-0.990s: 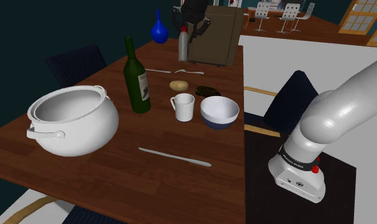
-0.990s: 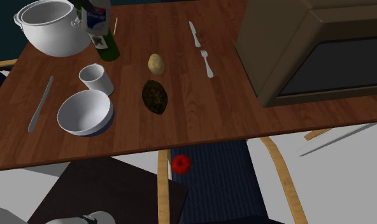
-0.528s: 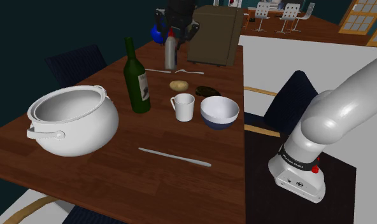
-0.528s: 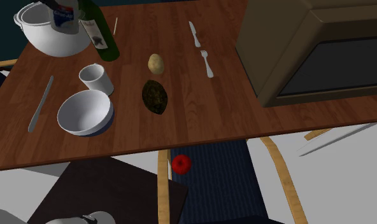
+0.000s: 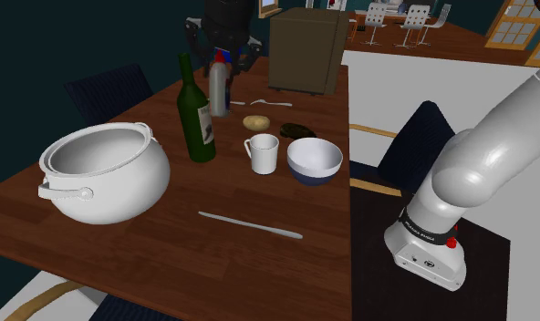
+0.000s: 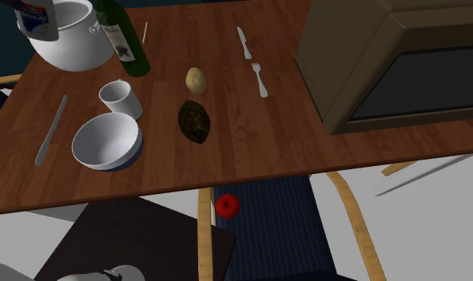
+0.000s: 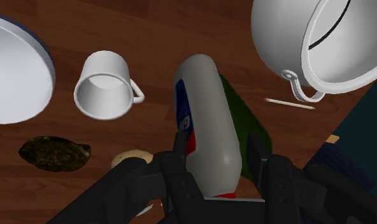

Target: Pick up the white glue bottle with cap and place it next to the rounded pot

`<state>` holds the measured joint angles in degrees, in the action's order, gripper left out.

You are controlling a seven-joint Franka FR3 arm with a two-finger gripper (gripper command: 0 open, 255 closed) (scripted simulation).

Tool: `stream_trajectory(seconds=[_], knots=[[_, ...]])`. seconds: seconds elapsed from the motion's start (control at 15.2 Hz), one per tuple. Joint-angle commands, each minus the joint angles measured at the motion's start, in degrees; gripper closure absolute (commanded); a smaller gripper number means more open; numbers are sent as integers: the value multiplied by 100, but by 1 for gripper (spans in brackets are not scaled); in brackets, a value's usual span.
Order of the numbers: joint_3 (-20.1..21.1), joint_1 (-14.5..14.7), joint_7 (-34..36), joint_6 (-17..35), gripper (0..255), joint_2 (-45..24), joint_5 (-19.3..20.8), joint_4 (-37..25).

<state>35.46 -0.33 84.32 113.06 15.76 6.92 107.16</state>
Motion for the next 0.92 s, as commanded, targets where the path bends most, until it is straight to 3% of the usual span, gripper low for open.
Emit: stream_trajectory(seconds=[0.0,0.46,0.66,0.73,0.86], knots=[[305,24,379,-138,255,-235,193,-283],[1405,289,1804,-797,255,-1500,1345,-1473],[1732,744,2453,-1265,255,-2297,2107,-2161],[1841,1085,2757,-1555,255,-2748,2531,-2576],[1759,1080,2780,-1371,255,-2668,2460,-2360]])
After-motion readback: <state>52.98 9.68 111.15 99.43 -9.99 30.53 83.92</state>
